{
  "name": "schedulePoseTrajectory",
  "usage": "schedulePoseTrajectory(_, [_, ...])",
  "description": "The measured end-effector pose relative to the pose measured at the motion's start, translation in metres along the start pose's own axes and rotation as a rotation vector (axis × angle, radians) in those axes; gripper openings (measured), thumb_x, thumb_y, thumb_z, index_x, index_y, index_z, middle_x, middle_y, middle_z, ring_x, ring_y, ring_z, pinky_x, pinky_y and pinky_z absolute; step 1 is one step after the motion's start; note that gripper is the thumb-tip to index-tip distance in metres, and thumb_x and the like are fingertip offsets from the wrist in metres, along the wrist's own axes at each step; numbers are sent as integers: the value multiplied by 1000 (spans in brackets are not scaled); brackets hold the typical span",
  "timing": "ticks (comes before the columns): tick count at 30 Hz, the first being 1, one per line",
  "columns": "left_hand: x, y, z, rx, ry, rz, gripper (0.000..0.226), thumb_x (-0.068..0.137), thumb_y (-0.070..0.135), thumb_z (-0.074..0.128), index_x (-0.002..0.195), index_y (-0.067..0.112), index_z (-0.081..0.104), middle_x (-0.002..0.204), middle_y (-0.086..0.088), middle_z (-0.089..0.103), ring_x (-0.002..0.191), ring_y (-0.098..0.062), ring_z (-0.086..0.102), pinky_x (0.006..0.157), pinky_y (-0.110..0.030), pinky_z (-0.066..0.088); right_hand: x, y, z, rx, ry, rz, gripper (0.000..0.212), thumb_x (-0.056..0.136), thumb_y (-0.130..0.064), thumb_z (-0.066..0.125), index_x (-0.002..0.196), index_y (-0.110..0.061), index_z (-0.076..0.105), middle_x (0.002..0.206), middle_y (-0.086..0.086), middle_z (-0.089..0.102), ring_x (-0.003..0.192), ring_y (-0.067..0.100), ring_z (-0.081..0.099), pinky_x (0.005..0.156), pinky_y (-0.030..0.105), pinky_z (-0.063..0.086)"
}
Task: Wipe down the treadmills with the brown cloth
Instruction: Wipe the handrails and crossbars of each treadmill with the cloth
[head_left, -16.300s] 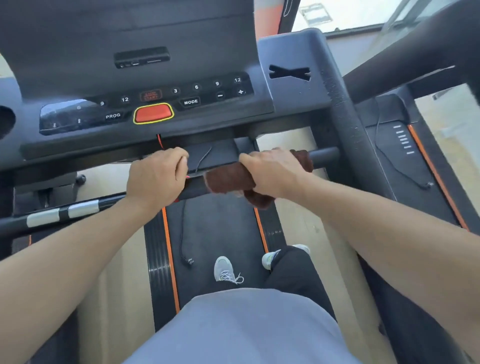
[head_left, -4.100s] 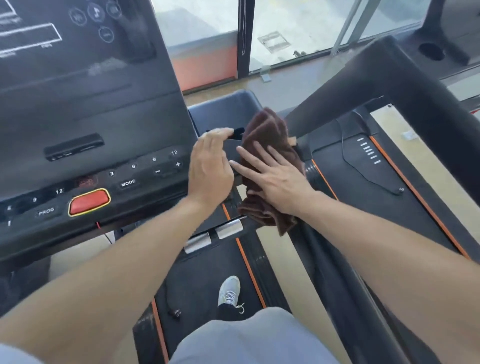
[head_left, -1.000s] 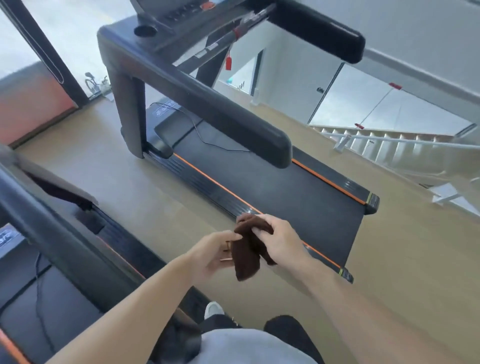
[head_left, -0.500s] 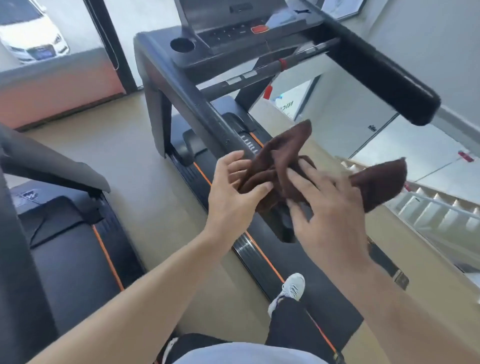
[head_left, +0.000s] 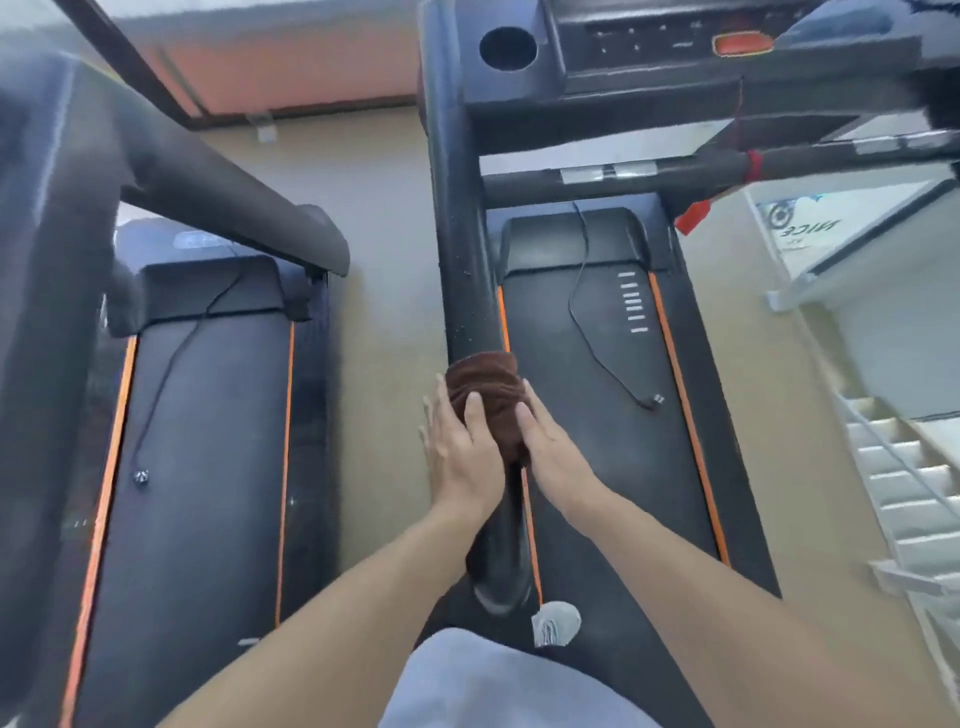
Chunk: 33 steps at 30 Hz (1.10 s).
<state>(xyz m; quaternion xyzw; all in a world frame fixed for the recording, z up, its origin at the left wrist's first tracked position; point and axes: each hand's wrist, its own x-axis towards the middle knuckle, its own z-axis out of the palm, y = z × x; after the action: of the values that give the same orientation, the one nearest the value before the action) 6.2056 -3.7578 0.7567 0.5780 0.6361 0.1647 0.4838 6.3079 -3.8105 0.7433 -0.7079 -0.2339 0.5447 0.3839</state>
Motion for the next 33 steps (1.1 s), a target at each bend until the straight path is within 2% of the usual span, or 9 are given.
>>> schedulePoseTrajectory(3, [34,21,5,134,16,35,62,110,43,24,164,17,10,171,-4,16,159,-17,2,127,-36,-4,41,-15,-27,29,-124,44,88,80,-84,58,156,-49,32,156,-18,46,143,7,45,123,46,33])
schedulePoseTrajectory(10, [70,54,-6,415,-87,11,70,108,52,20,164,19,-4,173,-2,1,158,-15,-11,127,-43,-9,103,-63,-79,-50,-428,70,77,93,-26,77,154,-40,32,131,-3,69,114,18,71,95,39,58])
schedulePoseTrajectory(14, [63,63,-4,384,102,42,59,108,45,39,159,16,30,171,-2,19,159,-17,0,127,-41,-3,114,-83,-97,-320,-547,85,53,83,-33,86,130,-25,62,104,1,75,101,20,74,103,49,54])
schedulePoseTrajectory(16, [54,64,-3,378,308,246,30,98,31,65,124,16,60,154,-3,49,153,-24,27,125,-45,18,115,-90,-104,-471,-618,-8,35,75,-41,90,103,-33,72,106,0,75,105,19,71,104,47,53])
schedulePoseTrajectory(20, [24,72,3,340,346,309,20,76,25,77,83,23,58,102,3,67,104,-25,60,90,-46,48,109,-103,-121,-853,-691,-340,35,70,-51,91,97,-41,70,110,-9,68,105,11,62,91,29,51])
schedulePoseTrajectory(24, [-14,84,-5,-3,266,131,28,81,29,80,74,18,54,68,9,60,65,-12,55,67,-37,48,96,-138,-148,-940,-807,-440,29,81,-51,83,85,-33,60,81,-19,68,74,-2,62,69,20,49])
schedulePoseTrajectory(27, [-42,96,-22,-41,264,96,36,86,24,81,75,13,49,63,11,49,60,-8,47,61,-29,41,92,-178,-157,-1049,-823,-570,40,85,-46,81,80,-24,48,70,-23,58,65,2,51,59,19,39])
schedulePoseTrajectory(30, [-61,107,-45,-11,401,66,37,87,27,81,76,16,47,62,12,48,58,-5,45,54,-20,38,79,-224,-138,-1275,-826,-656,50,79,-47,85,81,-21,42,73,-14,59,63,7,48,56,25,38])
schedulePoseTrajectory(33, [-74,118,-78,88,585,62,40,87,36,80,75,20,45,61,11,49,59,-7,47,57,-29,39,60,-271,-102,-1452,-716,-826,49,73,-53,86,89,-27,47,82,-10,56,73,11,52,60,34,35])
